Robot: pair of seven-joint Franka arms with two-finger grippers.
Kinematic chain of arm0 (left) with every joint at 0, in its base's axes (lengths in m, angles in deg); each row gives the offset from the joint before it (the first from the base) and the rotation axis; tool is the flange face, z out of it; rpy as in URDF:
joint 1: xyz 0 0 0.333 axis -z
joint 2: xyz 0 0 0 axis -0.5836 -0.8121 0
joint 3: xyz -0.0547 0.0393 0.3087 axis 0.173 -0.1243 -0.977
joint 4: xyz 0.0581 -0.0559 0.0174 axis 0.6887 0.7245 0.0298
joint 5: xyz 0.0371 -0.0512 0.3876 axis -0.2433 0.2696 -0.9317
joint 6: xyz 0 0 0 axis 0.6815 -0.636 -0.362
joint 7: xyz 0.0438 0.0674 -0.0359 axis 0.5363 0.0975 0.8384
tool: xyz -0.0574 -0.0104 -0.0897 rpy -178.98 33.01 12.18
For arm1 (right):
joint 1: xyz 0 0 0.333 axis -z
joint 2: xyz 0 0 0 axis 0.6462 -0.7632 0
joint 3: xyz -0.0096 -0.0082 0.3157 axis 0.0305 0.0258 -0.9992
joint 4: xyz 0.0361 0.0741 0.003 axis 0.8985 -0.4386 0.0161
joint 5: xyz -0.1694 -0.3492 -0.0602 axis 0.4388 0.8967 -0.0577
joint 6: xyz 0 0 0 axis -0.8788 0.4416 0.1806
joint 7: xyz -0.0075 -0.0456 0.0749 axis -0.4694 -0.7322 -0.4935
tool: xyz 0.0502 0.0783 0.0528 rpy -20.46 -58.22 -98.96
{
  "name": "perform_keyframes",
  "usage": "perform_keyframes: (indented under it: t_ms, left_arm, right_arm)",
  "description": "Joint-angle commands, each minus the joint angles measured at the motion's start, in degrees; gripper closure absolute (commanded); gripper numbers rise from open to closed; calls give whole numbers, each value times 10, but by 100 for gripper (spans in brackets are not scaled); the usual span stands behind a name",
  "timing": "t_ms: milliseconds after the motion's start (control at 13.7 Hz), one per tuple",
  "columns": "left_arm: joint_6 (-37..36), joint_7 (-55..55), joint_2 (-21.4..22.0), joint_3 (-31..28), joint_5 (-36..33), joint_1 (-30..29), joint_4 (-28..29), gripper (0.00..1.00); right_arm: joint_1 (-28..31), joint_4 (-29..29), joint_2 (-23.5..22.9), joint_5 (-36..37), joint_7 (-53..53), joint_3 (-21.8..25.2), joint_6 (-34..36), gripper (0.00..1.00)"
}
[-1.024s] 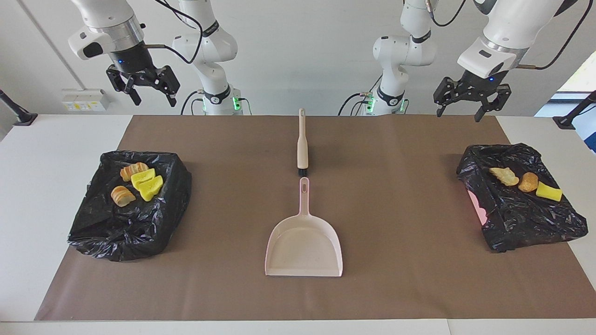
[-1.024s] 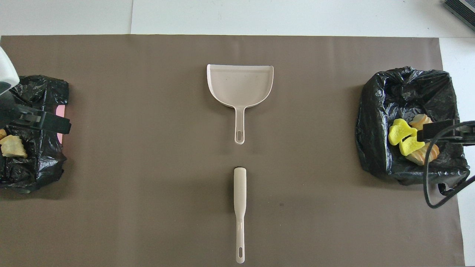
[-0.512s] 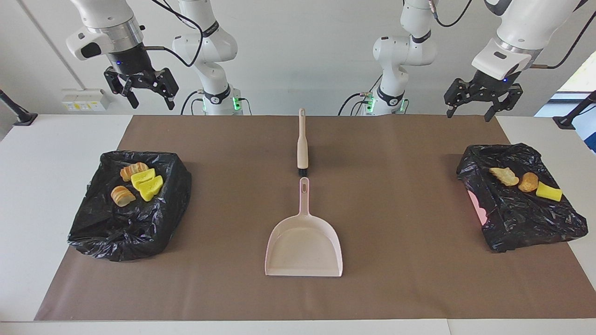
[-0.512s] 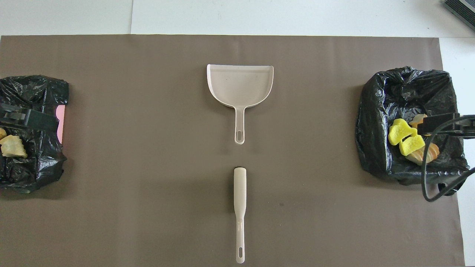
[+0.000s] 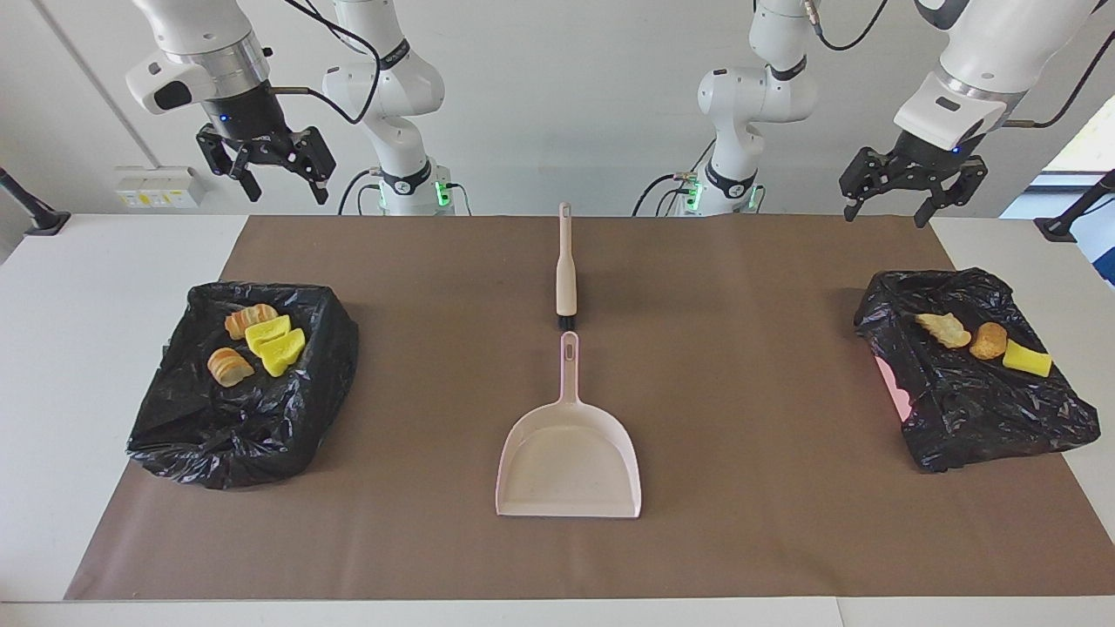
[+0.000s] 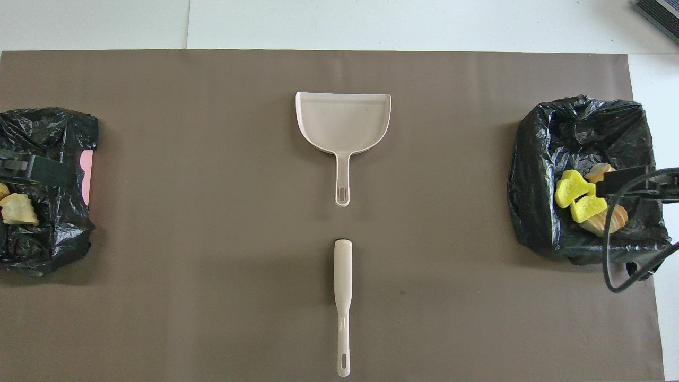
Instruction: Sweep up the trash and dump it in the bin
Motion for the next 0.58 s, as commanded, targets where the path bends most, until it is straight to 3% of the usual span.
perform_keyframes:
  t_ms: [0,512]
  left_arm:
    - [-5,-3,2,27,8,-27,-6,0]
    - [3,1,7,39,8,-36,-3,0]
  right_arm:
    - [1,4,0,6,13,-1,8,0]
    - [2,6,-1,4,8,-2,4,0]
